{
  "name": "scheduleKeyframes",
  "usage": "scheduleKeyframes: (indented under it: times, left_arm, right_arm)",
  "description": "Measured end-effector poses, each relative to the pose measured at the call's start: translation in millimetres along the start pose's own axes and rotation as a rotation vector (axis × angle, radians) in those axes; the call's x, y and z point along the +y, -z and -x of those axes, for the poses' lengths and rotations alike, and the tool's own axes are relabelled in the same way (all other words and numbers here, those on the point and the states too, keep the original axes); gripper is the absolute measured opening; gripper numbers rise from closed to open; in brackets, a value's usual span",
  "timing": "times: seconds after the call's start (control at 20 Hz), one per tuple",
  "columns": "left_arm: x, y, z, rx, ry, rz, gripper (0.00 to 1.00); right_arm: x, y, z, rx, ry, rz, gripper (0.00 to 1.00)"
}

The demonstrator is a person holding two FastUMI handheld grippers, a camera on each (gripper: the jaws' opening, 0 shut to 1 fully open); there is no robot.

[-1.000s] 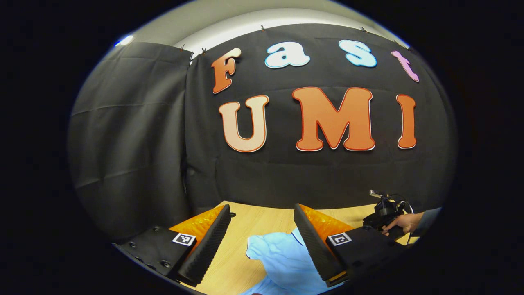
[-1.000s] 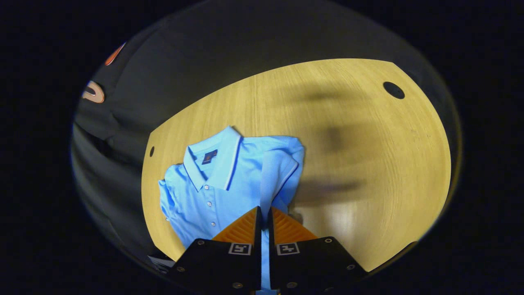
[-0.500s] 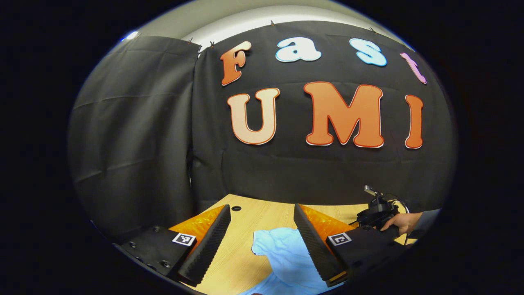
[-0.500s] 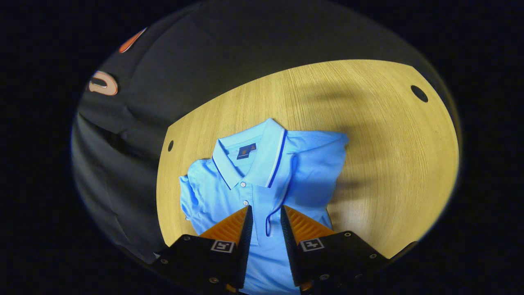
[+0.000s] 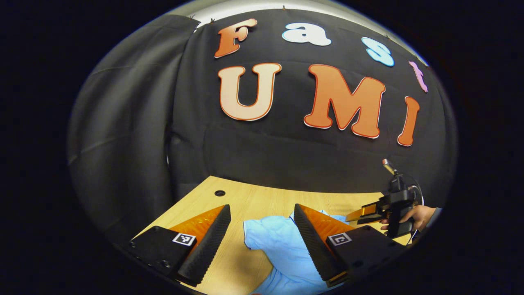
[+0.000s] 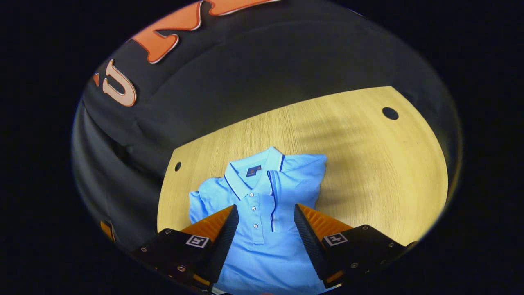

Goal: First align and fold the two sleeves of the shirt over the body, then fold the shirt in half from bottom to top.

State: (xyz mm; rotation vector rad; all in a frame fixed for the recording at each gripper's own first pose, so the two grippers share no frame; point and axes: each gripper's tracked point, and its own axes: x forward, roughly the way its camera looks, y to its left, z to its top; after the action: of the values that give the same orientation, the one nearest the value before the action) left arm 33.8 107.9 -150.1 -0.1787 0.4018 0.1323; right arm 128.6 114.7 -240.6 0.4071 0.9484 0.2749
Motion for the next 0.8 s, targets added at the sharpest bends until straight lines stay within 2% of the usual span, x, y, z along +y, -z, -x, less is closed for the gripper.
scheduleKeyframes:
  times: [0.2, 0.4, 0.8]
  left_arm:
    - [16, 22, -35, 0.129, 0.07, 0.022, 0.99]
    - [20, 50, -66, 0.279, 0.139, 0.028, 0.99]
    - [21, 111, -127, 0.537, 0.202, 0.025, 1.0]
  right_arm:
    - [-9, -3, 39, -0.114, 0.051, -0.015, 0.93]
    - [-22, -1, 73, -0.198, 0.124, 0.029, 0.95]
    - [-27, 9, 135, -0.373, 0.217, 0.1, 0.97]
